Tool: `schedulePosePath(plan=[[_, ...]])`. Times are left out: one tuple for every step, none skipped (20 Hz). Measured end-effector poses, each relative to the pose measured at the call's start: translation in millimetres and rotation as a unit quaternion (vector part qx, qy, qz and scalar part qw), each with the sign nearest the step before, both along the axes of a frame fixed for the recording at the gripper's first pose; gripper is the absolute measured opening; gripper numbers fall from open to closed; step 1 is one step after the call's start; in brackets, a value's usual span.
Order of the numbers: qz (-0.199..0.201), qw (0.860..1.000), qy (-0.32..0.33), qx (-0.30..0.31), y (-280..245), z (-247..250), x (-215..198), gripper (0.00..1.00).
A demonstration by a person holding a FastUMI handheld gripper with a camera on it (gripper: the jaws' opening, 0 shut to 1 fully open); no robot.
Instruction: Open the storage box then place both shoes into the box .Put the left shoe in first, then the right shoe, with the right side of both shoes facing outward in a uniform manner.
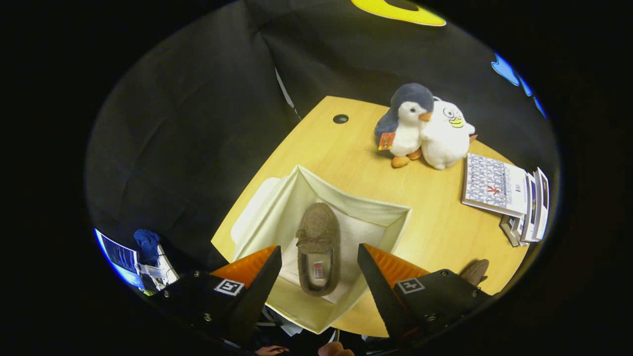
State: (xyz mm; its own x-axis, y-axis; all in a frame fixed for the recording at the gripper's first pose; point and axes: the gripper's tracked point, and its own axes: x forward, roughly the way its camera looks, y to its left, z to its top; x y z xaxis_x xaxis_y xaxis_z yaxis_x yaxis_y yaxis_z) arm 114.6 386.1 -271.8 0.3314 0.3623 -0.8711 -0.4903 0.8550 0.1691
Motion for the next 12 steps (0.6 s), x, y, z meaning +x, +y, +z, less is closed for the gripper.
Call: schedulePosePath(plan=[[-0.004,1.000,-0.006,0.004,-9,12,1,0.96],[-0.007,1.000,-0.011,0.012,-18,24,3,0.96],[-0.011,1.000,-0.016,0.016,-26,35,4,0.96],[-0.016,0.999,-0.022,0.019,-36,42,7,0.96],[-0.022,0.999,-0.026,0.021,-47,49,8,0.96],[-0.028,0.999,-0.029,0.023,-57,55,8,0.96],[-0.033,0.999,-0.031,0.026,-66,59,9,0.96],[-0.038,0.998,-0.033,0.027,-77,61,9,0.96],[-0.041,0.998,-0.036,0.024,-89,61,10,0.96],[-0.042,0.998,-0.040,0.018,-104,59,10,0.96],[-0.045,0.998,-0.044,0.017,-116,56,9,0.96],[-0.050,0.998,-0.046,0.012,-130,52,9,0.96]])
